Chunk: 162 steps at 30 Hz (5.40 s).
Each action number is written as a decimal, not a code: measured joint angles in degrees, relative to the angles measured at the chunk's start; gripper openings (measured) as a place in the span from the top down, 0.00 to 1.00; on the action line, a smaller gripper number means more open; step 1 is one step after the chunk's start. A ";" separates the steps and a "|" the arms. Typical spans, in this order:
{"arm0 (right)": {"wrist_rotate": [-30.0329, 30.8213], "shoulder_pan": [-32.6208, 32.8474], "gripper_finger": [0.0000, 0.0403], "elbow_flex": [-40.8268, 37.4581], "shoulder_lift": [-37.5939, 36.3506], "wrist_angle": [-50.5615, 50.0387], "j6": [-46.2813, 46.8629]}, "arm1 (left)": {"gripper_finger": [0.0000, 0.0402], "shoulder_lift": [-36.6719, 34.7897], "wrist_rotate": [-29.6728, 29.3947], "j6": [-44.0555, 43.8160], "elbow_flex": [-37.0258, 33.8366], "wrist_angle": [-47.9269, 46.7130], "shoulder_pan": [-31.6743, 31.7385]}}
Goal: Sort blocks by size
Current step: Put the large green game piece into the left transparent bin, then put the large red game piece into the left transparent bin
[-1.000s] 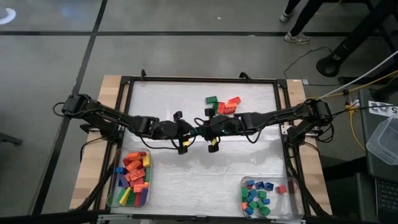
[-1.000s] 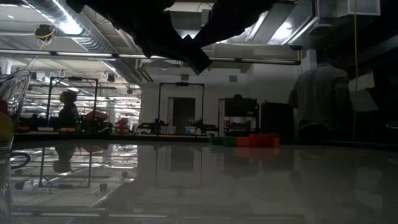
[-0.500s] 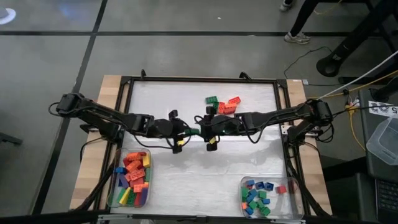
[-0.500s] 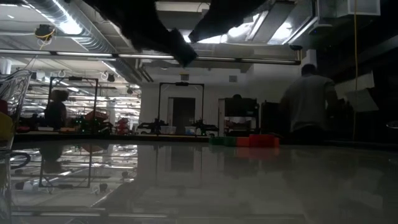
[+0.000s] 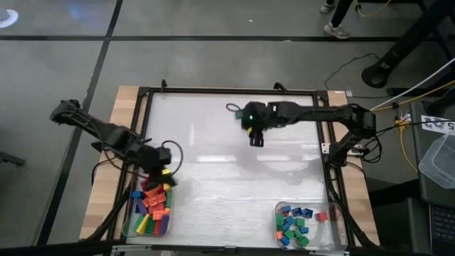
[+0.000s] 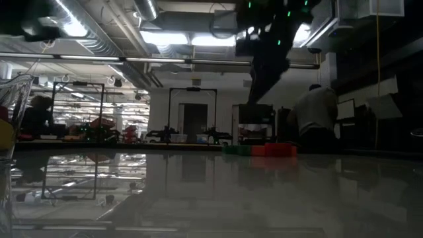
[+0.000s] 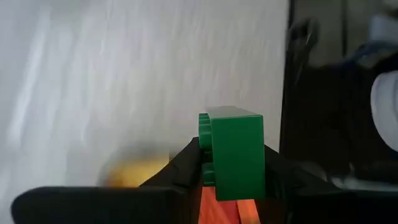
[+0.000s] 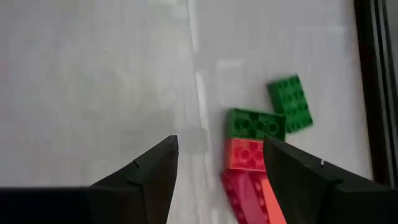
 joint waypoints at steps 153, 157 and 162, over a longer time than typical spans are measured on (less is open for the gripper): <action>-0.31 16.25 0.49 20.77 13.50 19.72 -2.34 | 0.81 9.73 -30.04 16.60 -4.26 20.75 -3.20; 4.80 13.91 0.47 23.07 13.50 6.42 -4.80 | 0.79 6.99 -15.69 8.62 -4.26 13.76 -4.74; 3.13 7.82 0.49 23.11 14.18 -5.63 -3.38 | 0.77 4.84 2.64 -5.57 -4.26 7.88 -8.21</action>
